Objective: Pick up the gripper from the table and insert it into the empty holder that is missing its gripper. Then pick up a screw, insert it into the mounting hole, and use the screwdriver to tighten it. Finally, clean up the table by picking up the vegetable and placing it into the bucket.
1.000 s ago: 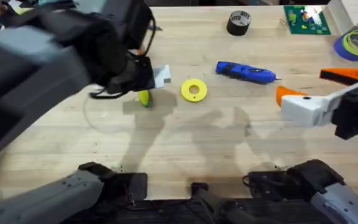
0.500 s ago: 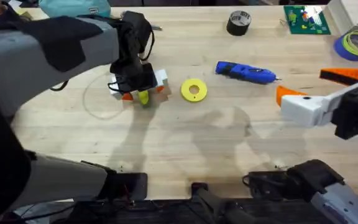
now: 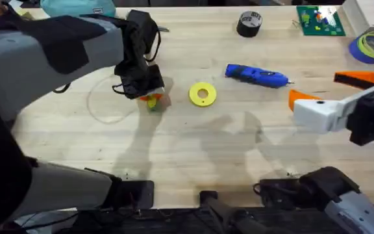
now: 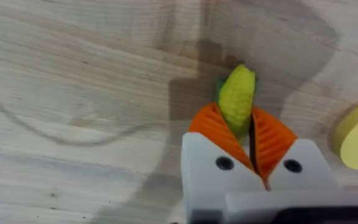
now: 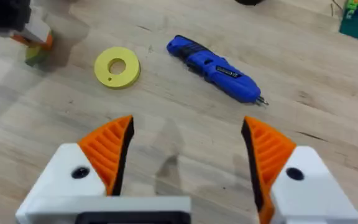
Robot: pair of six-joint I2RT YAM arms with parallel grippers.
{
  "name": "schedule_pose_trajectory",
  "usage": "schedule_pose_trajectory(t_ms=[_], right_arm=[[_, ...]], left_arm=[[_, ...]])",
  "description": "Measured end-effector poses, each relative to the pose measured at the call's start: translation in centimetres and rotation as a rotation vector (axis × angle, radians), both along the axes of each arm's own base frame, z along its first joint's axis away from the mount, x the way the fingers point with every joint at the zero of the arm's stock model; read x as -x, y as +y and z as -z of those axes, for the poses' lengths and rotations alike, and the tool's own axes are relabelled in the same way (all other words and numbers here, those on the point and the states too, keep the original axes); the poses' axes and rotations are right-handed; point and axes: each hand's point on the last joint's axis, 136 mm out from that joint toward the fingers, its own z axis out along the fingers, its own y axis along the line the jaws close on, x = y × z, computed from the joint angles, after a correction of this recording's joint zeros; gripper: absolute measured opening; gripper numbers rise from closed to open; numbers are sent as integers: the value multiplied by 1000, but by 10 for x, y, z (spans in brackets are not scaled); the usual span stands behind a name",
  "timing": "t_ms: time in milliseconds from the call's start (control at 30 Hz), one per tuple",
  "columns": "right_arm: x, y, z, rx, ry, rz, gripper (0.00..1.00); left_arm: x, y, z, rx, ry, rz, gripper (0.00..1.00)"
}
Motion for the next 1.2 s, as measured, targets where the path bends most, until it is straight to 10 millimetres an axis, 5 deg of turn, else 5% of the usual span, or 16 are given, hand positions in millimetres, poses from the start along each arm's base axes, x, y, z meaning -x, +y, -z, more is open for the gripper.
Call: schedule_pose_trajectory(t_ms=[433,600,767,867,1000,1200], right_arm=[[0,0,0,0,0,0,997],[0,0,0,0,0,0,997],[0,0,0,0,0,0,996],[0,0,0,0,0,0,996],[0,0,0,0,0,0,996],[0,0,0,0,0,0,996]], left_arm=[[2,0,-8,-6,13,16,35],[-23,-1,-66,-12,-118,63,35],[-60,4,-162,-55,-383,126,35],[-78,15,-203,-85,-509,139,34],[-101,44,-226,-136,-615,113,35],[-124,83,-220,-182,-633,84,34]])
